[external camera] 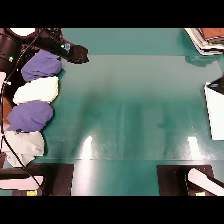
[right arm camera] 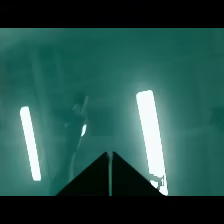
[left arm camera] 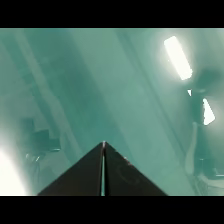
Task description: Fold the shirts.
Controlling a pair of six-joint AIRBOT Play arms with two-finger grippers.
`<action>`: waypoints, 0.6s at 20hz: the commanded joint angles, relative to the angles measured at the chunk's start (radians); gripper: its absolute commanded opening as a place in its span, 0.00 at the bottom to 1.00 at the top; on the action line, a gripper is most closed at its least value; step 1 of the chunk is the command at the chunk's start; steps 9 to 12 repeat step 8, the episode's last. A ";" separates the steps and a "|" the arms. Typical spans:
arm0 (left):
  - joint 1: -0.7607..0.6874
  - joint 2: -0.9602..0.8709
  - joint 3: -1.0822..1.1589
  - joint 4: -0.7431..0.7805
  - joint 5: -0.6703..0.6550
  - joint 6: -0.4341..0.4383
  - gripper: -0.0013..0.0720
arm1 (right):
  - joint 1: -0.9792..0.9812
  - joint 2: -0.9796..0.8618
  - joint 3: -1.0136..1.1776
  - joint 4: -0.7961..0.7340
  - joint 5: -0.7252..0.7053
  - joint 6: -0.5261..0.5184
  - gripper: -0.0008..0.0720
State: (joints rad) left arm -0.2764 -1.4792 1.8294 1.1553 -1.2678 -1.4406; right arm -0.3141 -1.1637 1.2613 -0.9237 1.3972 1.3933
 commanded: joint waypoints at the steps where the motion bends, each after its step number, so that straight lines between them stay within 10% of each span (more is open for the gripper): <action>1: 0.000 0.000 0.000 0.000 0.004 0.000 0.06 | 0.230 0.000 0.004 0.032 -0.014 -0.008 0.03; 12: 0.000 0.000 0.000 0.000 0.004 0.000 0.06 | 0.345 0.000 0.004 0.034 0.001 -0.007 0.03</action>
